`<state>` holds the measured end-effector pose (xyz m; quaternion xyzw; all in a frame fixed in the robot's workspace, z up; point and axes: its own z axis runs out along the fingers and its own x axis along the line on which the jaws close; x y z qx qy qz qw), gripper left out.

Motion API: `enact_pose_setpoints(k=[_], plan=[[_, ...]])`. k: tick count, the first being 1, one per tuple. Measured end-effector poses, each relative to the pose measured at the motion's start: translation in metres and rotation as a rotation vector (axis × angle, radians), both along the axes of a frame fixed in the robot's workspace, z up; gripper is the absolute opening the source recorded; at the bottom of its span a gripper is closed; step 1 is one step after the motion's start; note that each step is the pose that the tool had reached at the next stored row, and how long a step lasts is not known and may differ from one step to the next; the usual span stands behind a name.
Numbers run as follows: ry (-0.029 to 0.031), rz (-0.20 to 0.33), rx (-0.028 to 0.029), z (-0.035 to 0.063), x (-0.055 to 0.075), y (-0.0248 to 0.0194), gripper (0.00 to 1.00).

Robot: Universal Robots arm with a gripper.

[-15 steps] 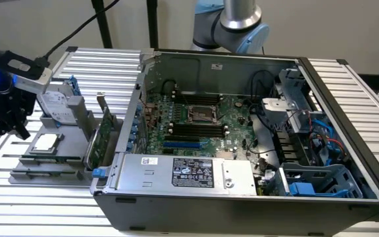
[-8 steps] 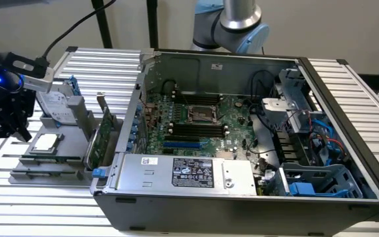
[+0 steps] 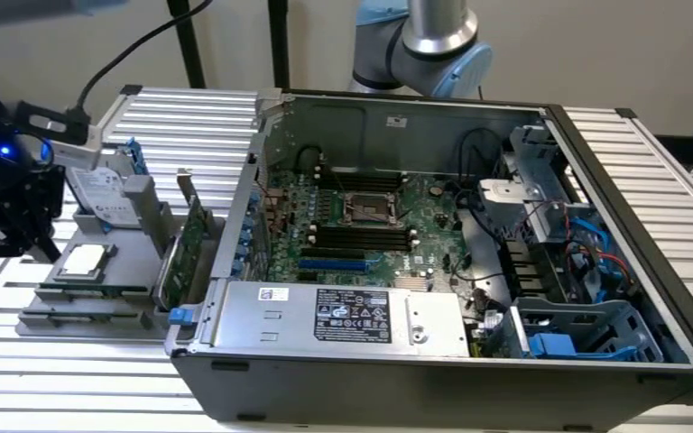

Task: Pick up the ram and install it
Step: 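Pick up the ram and move it above insertion slot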

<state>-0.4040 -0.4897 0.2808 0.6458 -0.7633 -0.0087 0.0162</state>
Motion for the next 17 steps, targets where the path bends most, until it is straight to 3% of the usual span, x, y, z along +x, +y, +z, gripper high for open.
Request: enact_pose_setpoints(k=[9,10,17], plan=[[0.0,0.055,0.0,-0.0077,0.003,-0.0044,0.0],[0.0,0.06,0.0,-0.0087,0.004,-0.0052,1.0],[-0.0002,0.088,0.0,-0.0174,0.007,-0.0107,1.0]])
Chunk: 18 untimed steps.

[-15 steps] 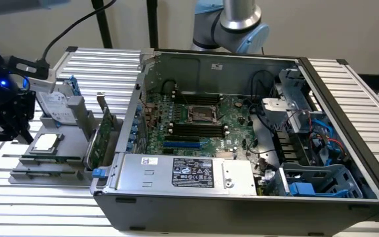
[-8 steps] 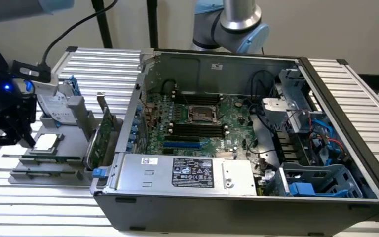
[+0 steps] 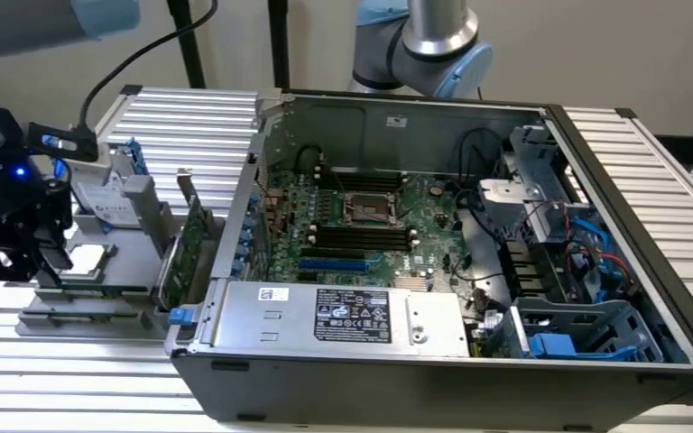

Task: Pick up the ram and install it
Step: 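Pick up the ram and move it above insertion slot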

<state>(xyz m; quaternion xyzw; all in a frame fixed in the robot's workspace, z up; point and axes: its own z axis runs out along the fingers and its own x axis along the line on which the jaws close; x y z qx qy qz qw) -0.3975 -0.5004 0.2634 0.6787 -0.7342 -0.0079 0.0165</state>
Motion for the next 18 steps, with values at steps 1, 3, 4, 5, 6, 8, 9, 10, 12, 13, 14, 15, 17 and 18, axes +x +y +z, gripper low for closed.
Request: enact_pose_setpoints(k=[1,3,4,5,6,8,9,10,12,13,14,15,17,18], plan=[[0.0001,0.005,-0.0001,-0.0017,0.0,-0.0007,1.0],[0.0001,0.015,-0.0001,-0.0054,0.001,-0.0019,1.0],[0.0,0.019,0.0,-0.0073,0.001,-0.0026,1.0],[0.0001,0.023,0.0,-0.0091,0.001,-0.0033,1.0],[0.0002,0.026,-0.0001,-0.0108,0.002,-0.0043,1.0],[0.0001,0.031,-0.0001,-0.0145,0.003,-0.0067,1.0],[0.0002,0.032,-0.0002,-0.0163,0.003,-0.0083,1.0],[0.0001,0.034,-0.0001,-0.0182,0.004,-0.0097,1.0],[0.0,0.036,0.0,-0.0219,0.005,-0.0126,1.0],[-0.0002,0.037,0.0002,-0.0238,0.006,-0.0137,1.0],[0.0001,0.039,0.0,-0.0255,0.008,-0.0146,1.0],[0.0001,0.04,-0.0001,-0.0272,0.009,-0.0151,1.0],[0.0001,0.045,-0.0001,-0.0308,0.011,-0.0153,1.0],[0.0001,0.047,0.0,-0.0328,0.011,-0.0153,1.0]])
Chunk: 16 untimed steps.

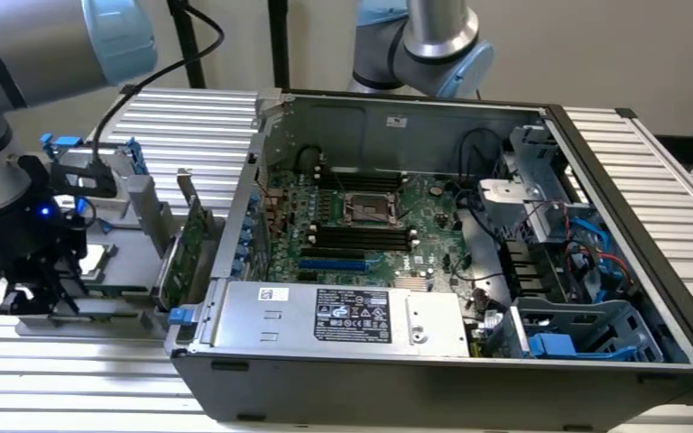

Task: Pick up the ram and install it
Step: 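Pick up the ram and move it above insertion slot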

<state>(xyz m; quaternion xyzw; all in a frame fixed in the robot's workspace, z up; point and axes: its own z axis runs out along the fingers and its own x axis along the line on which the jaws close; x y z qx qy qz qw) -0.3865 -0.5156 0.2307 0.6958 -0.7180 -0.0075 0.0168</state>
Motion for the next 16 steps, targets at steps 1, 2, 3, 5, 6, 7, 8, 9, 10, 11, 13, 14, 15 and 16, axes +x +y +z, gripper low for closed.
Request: enact_pose_setpoints(k=[1,2,3,5,6,7,8,9,10,11,13,14,15,16], plan=[[-0.0003,0.002,0.0001,-0.0019,0.0,0.0,1.0],[-0.0005,0.003,0.0,-0.0037,0.0,0.0,1.0],[-0.001,0.003,0.0001,-0.0054,0.0,-0.0001,1.0],[-0.0025,0.004,0.0005,-0.009,0.0,-0.0001,1.0],[-0.0033,0.005,0.0006,-0.0108,0.0,-0.0001,1.0],[-0.0044,0.006,0.0007,-0.0126,0.0,-0.0001,1.0],[-0.0056,0.007,0.0009,-0.0145,0.0,-0.0001,1.0],[-0.0071,0.008,0.001,-0.0163,0.0,-0.0001,1.0],[-0.0087,0.009,0.0011,-0.0182,0.0,-0.0001,1.0],[-0.0105,0.01,0.0012,-0.02,0.0,-0.0001,1.0],[-0.0148,0.013,0.0026,-0.0232,0.0,-0.0001,1.0],[-0.017,0.014,0.0042,-0.0247,0.0,-0.0001,1.0],[-0.0191,0.015,0.0066,-0.026,0.0,-0.0001,1.0],[-0.0206,0.016,0.0097,-0.0272,-0.001,-0.0001,1.0]])
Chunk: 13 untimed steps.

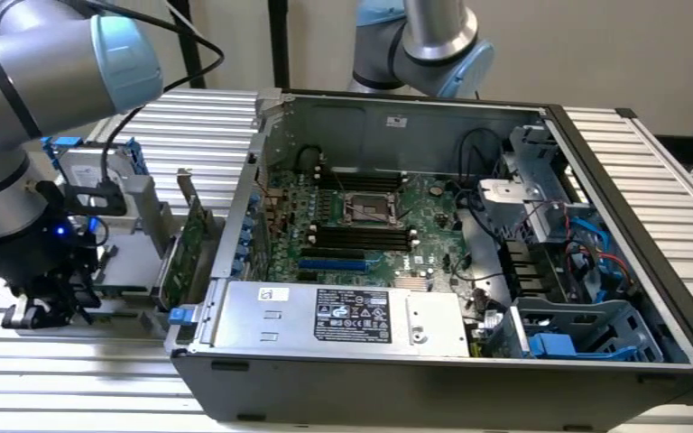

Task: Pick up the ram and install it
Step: 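Pick up the ram and move it above insertion slot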

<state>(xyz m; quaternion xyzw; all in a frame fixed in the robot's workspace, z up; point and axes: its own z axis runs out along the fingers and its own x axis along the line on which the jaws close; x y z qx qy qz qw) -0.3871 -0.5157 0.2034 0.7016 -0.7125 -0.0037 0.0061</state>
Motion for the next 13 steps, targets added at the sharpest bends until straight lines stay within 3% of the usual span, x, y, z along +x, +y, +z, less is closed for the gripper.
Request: enact_pose_setpoints(k=[3,11,12,13], plan=[[-0.0007,0.002,0.0082,-0.003,-0.0005,-0.0002,1.0],[-0.0007,0.002,0.0094,-0.0072,-0.0005,-0.0027,1.0],[-0.0006,0.002,0.0094,-0.0071,-0.0005,-0.0027,0.0],[-0.0006,0.002,0.0095,-0.0072,-0.0005,-0.0027,0.0]])
